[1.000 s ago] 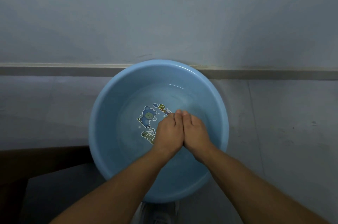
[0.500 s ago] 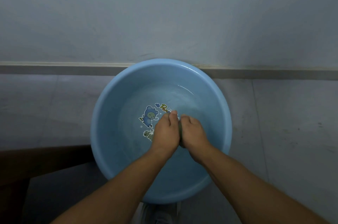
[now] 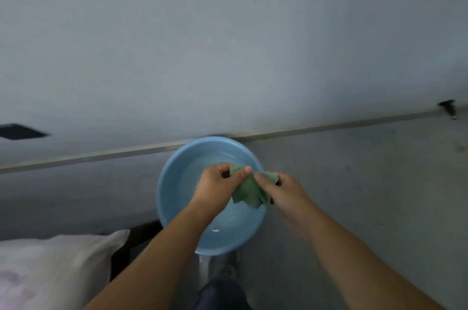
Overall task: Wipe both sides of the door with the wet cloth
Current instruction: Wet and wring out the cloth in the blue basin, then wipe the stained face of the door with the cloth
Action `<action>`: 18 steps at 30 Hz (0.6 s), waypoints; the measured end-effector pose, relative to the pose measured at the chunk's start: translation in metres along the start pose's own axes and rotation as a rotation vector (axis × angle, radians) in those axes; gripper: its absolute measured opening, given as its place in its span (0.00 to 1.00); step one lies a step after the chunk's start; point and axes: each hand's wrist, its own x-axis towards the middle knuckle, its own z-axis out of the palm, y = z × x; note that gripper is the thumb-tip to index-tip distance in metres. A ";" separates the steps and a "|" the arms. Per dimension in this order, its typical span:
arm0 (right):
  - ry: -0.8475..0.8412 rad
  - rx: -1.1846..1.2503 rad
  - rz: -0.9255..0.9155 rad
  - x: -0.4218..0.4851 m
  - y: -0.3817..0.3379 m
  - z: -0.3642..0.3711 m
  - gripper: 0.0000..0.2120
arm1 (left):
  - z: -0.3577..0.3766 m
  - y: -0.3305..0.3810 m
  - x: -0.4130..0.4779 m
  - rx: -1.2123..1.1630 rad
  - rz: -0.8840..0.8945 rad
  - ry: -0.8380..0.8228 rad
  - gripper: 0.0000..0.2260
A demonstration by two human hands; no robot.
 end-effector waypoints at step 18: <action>0.651 0.491 -0.045 -0.402 -0.259 -0.231 0.08 | 0.177 0.433 -0.224 0.457 0.397 -0.634 0.05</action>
